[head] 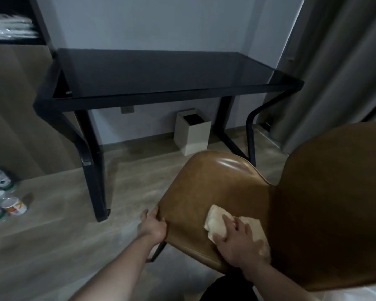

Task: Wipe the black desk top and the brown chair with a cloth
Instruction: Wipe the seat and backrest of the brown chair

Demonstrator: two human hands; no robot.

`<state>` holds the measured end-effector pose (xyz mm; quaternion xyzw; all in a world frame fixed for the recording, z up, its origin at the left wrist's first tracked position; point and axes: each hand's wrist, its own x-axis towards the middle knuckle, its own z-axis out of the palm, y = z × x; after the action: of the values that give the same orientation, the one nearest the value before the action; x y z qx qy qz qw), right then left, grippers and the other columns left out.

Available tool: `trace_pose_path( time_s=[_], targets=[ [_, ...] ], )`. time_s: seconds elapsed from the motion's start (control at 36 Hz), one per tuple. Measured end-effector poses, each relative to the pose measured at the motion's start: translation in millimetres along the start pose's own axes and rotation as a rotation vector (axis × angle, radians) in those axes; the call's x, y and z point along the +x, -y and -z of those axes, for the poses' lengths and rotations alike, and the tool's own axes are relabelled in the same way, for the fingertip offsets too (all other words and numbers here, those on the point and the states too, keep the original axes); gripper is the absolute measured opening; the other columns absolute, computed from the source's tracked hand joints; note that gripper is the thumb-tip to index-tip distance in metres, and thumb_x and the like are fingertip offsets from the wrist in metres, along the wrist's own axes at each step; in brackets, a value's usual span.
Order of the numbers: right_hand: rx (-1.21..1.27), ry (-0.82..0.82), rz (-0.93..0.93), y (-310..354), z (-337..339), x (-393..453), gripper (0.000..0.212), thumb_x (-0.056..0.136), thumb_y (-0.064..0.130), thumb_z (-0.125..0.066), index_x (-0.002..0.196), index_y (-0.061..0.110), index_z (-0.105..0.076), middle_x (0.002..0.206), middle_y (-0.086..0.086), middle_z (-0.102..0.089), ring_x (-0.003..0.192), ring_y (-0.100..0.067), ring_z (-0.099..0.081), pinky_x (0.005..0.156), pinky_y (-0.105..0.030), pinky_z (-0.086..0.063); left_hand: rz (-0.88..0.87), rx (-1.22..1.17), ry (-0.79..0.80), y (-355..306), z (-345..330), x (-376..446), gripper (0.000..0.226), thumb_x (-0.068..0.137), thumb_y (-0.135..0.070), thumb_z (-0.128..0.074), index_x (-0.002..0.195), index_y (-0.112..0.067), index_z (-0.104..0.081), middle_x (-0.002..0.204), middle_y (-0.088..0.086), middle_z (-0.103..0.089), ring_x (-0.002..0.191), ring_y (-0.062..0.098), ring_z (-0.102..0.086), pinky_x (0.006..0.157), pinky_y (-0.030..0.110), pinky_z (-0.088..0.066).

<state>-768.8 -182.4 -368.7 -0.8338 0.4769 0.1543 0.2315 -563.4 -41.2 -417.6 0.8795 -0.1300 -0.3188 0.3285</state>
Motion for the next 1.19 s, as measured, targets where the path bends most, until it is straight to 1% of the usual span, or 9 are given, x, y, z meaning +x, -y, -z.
trace_pose_path(
  time_s=[0.11,0.17,0.25,0.42,0.58,0.72,0.89,1.06,1.19],
  targets=[
    [0.025,-0.023,-0.05,-5.8,-7.5,-13.0,0.074,0.096,0.066,-0.033,0.16,0.041,-0.003,0.169,-0.001,0.002,0.153,-0.038,0.002,0.118,-0.067,-0.007,-0.109,0.216,0.078,2.1,3.8,-10.3,0.061,0.105,-0.033,-0.029,0.163,-0.018,-0.017,0.171,0.004,-0.007,0.155,0.031,-0.014,0.126,0.037,-0.017],
    [0.052,-0.012,-0.064,-2.5,-10.0,-11.8,0.075,0.096,0.065,-0.034,0.159,0.041,-0.003,0.169,-0.004,0.003,0.153,-0.04,0.005,0.119,-0.066,-0.007,-0.117,0.264,0.14,5.9,4.2,-15.4,0.065,0.107,-0.041,-0.023,0.164,-0.016,-0.004,0.171,0.002,0.003,0.157,0.029,-0.001,0.127,0.039,-0.009],
    [0.077,0.003,-0.075,7.3,-11.1,-8.5,0.075,0.097,0.061,-0.037,0.16,0.04,-0.002,0.169,-0.004,0.006,0.152,-0.041,0.008,0.119,-0.065,-0.007,-0.127,0.219,0.194,9.9,6.1,-25.3,0.079,0.104,-0.057,-0.033,0.163,-0.018,0.003,0.17,-0.003,0.012,0.156,0.029,0.01,0.127,0.041,-0.002],
    [0.063,0.081,0.06,55.7,-11.0,8.3,0.07,0.098,0.06,-0.038,0.158,0.048,-0.004,0.169,0.005,0.008,0.154,-0.036,0.009,0.118,-0.066,-0.002,-0.139,0.105,0.198,15.0,6.2,-28.2,0.104,0.092,-0.064,-0.056,0.163,-0.015,0.003,0.17,-0.001,0.01,0.156,0.025,0.011,0.127,0.039,-0.003],
    [-0.031,0.095,0.215,114.0,-14.7,39.8,0.068,0.097,0.059,-0.039,0.157,0.049,-0.01,0.168,0.01,0.009,0.154,-0.03,0.013,0.117,-0.066,0.003,-0.125,0.07,0.198,17.6,3.2,-18.0,0.102,0.092,-0.055,-0.058,0.163,-0.016,0.003,0.17,0.0,0.008,0.156,0.025,0.01,0.127,0.039,-0.005],
    [-0.094,0.083,0.285,129.4,-15.0,56.7,0.069,0.095,0.063,-0.038,0.157,0.049,-0.012,0.168,0.011,0.006,0.154,-0.028,0.013,0.117,-0.066,0.004,-0.119,0.087,0.191,14.4,3.6,-13.3,0.098,0.092,-0.051,-0.059,0.164,-0.021,0.001,0.17,0.0,0.006,0.156,0.024,0.008,0.126,0.038,-0.004],
    [-0.088,0.033,0.328,100.9,-9.8,49.2,0.071,0.094,0.066,-0.04,0.156,0.049,-0.011,0.168,0.013,0.006,0.155,-0.026,0.01,0.12,-0.063,0.002,-0.095,0.18,0.237,4.9,9.6,-17.7,0.1,0.094,-0.058,-0.053,0.163,-0.016,0.005,0.171,-0.001,0.011,0.156,0.023,0.012,0.127,0.039,-0.002],
    [-0.005,-0.003,0.144,20.0,-2.0,24.6,0.073,0.095,0.07,-0.034,0.157,0.049,-0.003,0.168,0.013,0.008,0.155,-0.031,0.008,0.119,-0.064,-0.005,-0.11,0.343,0.3,-4.1,18.4,-25.1,0.093,0.098,-0.064,-0.042,0.163,-0.021,0.009,0.169,-0.001,0.019,0.156,0.024,0.017,0.127,0.048,0.001],
    [-0.02,-0.043,0.05,-28.0,2.1,-3.3,0.074,0.097,0.07,-0.029,0.159,0.044,0.002,0.169,0.007,0.01,0.154,-0.035,0.009,0.12,-0.059,0.001,-0.144,0.417,0.314,-14.4,15.2,-36.5,0.079,0.103,-0.056,-0.034,0.163,-0.023,0.006,0.169,0.0,0.019,0.155,0.027,0.017,0.127,0.046,0.0]
  ],
)
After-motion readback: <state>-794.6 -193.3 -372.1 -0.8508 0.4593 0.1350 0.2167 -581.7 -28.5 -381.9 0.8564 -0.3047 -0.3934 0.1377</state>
